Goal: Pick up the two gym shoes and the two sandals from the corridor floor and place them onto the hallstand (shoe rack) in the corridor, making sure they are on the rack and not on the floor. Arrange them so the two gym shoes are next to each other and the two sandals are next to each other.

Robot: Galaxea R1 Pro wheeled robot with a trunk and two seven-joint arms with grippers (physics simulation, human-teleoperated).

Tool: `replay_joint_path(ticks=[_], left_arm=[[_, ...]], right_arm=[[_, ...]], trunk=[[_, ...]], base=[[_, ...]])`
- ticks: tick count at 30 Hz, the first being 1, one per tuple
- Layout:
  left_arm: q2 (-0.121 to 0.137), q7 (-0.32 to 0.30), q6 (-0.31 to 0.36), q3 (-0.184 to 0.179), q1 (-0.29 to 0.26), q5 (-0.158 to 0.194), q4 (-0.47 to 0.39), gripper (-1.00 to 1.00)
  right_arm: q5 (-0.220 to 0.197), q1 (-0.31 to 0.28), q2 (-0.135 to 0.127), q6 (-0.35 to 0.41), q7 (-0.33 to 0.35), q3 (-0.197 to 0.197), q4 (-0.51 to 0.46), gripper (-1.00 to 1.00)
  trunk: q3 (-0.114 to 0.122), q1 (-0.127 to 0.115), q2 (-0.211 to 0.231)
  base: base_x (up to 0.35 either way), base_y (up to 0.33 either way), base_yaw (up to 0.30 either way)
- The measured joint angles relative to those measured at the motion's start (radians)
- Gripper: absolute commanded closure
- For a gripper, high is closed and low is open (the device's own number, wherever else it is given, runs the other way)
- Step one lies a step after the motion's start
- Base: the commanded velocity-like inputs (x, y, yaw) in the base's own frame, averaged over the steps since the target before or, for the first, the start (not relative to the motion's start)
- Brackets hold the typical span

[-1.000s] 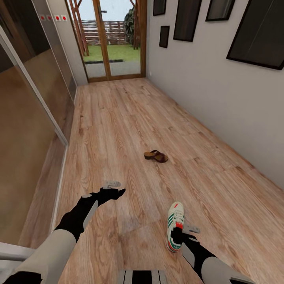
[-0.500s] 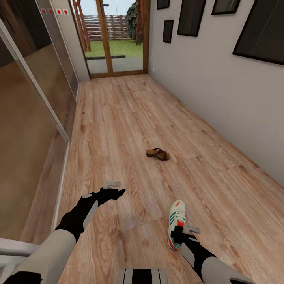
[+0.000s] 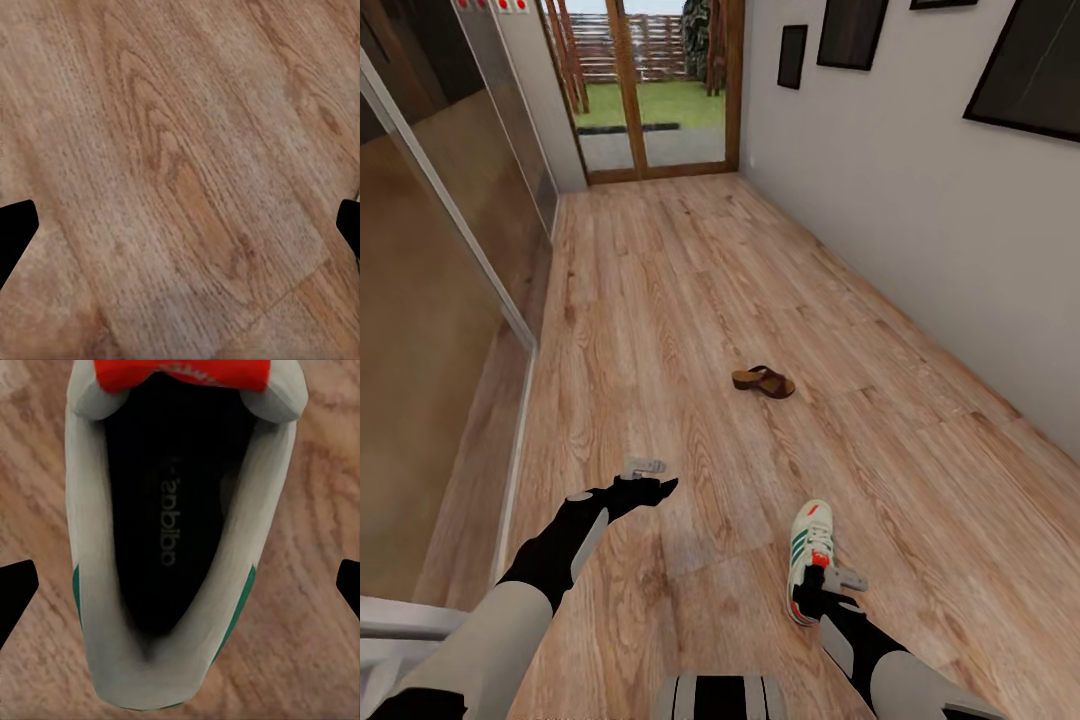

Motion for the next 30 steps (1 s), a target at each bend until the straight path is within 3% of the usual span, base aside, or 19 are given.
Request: replay_joint_path(ticks=[8,21,25,30], left_arm=[[0.000,0.000,0.000,0.000,0.000,0.000,0.000,-1.00],[0.000,0.000,0.000,0.000,0.000,0.000,0.000,-1.00],[0.000,0.000,0.000,0.000,0.000,0.001,-0.001,-1.00],[0.000,0.000,0.000,0.000,0.000,0.001,0.000,-1.00]], right_arm=[[0.000,0.000,0.000,0.000,0.000,0.000,0.001,-1.00],[0.000,0.000,0.000,0.000,0.000,0.000,0.000,-1.00],[0.000,0.000,0.000,0.000,0.000,0.000,0.000,-1.00],[0.000,0.000,0.000,0.000,0.001,0.000,0.000,-1.00]], trunk=[[-0.039,0.004,-0.002],[-0.045,0.004,-0.002],[-0.063,0.005,-0.003],[-0.066,0.005,-0.003]], base=[[0.000,0.000,0.030],[0.000,0.000,0.015],[0.000,0.000,0.121],[0.000,0.000,0.057]])
